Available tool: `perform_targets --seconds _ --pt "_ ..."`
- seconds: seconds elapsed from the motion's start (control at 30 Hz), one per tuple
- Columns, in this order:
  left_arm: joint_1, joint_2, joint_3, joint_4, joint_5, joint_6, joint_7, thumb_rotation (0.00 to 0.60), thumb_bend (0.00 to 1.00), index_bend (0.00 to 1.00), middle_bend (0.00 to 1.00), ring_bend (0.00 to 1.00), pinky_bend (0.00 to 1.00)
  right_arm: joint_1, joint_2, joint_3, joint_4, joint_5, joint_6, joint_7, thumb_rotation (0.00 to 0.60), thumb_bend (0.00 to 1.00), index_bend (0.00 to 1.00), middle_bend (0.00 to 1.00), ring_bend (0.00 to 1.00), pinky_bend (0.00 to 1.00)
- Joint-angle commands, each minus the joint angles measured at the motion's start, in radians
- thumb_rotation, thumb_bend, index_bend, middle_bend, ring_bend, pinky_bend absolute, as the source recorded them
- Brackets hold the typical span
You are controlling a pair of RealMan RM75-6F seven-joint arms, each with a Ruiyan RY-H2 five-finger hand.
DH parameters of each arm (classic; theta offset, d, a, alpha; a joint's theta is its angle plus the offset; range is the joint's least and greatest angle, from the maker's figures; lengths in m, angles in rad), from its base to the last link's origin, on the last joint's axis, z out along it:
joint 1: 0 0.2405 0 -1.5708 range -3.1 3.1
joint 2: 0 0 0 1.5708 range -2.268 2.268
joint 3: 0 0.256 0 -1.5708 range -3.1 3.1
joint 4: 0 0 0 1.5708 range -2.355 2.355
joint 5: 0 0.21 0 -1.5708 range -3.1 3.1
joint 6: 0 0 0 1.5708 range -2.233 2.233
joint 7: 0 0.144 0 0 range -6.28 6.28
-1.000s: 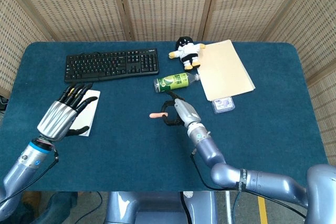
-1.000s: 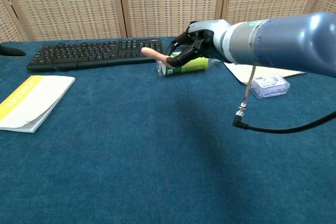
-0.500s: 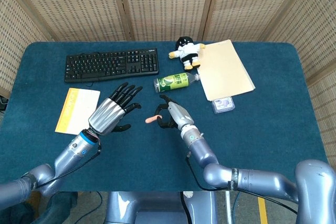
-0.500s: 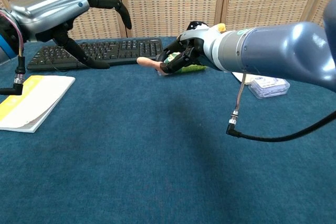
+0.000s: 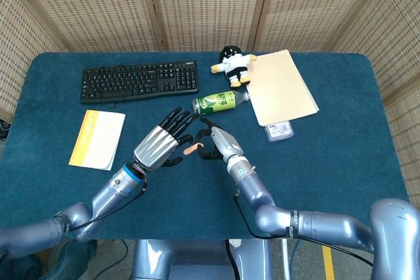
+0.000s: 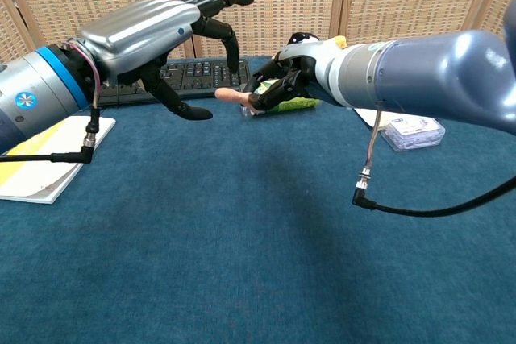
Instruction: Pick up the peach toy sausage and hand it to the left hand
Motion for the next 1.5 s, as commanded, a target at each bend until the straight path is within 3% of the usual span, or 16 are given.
perform_targets --seconds 0.03,0.63,1.13,1.5 --pt "-0.007 -0.014 0.003 0.013 -0.007 0.002 0.010 0.600 0.22 0.46 0.00 0.00 0.00 0.000 0.004 -0.002 -0.001 -0.001 0.000 0.004 0.600 0.72 0.67 0.13 0.00 0.00" --pt "-0.044 -0.073 0.018 0.067 -0.038 0.002 0.016 0.600 0.30 0.49 0.00 0.00 0.00 0.001 0.028 -0.022 -0.006 -0.007 -0.013 0.031 0.600 0.73 0.68 0.13 0.00 0.00" --pt "-0.067 -0.113 0.017 0.086 -0.059 0.013 0.043 0.600 0.36 0.57 0.00 0.00 0.00 -0.005 0.052 -0.033 -0.007 -0.016 -0.029 0.061 0.600 0.73 0.68 0.13 0.00 0.00" --pt "-0.076 -0.129 0.015 0.097 -0.070 0.025 0.039 0.600 0.53 0.70 0.00 0.00 0.00 -0.013 0.069 -0.048 -0.006 -0.032 -0.033 0.076 0.600 0.76 0.70 0.14 0.00 0.00"
